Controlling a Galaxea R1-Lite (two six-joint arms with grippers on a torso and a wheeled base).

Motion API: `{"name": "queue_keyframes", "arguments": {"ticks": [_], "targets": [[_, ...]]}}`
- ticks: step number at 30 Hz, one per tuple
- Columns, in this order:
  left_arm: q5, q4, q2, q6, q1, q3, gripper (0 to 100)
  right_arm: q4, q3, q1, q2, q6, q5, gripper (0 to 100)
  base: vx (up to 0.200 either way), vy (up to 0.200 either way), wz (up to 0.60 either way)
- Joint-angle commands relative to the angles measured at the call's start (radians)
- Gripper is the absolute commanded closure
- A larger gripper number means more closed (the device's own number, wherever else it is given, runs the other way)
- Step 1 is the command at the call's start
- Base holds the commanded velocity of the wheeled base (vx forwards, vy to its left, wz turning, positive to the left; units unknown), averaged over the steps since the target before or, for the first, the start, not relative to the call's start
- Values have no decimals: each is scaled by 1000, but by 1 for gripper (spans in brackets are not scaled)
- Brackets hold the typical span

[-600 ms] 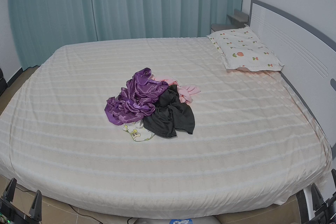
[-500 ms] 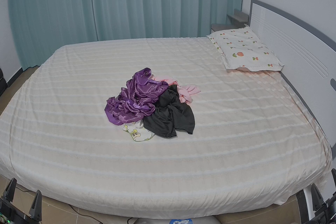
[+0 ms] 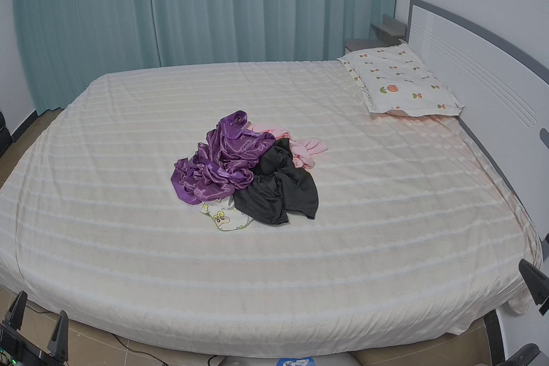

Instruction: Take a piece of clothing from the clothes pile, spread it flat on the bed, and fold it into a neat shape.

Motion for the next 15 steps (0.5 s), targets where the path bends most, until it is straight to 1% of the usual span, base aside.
{"name": "queue_keyframes", "arguments": {"ticks": [1,2,3,4,5,7,9,10,11,12,13,15], "targets": [[0,-1,-5,-3,1,16,0,-296,-216,151,990,148,54,0,0,0,0],[0,-1,-5,-3,1,16,0,-296,-216,151,990,148,54,0,0,0,0],[0,-1,-5,-3,1,16,0,-373,-297,198,1133,256,5,0,0,0,0],[0,-1,-5,-3,1,16,0,-397,-329,212,1182,295,-16,0,0,0,0],[0,-1,-5,-3,1,16,0,-436,-384,235,1265,364,-50,0,0,0,0],[0,-1,-5,-3,1,16,0,-474,-464,272,1366,431,-87,0,0,0,0],[0,-1,-5,-3,1,16,0,-474,-532,290,1440,464,-107,0,0,0,0],[0,-1,-5,-3,-1,16,0,-474,-539,292,1444,465,-108,0,0,0,0],[0,-1,-5,-3,1,16,0,-468,-608,306,1509,479,-125,0,0,0,0],[0,-1,-5,-3,-1,16,0,-468,-618,307,1519,480,-128,0,0,0,0],[0,-1,-5,-3,1,16,0,-468,-679,319,1581,502,-159,0,0,0,0],[0,-1,-5,-3,1,15,0,-468,-726,332,1630,526,-182,0,0,0,0]]}}
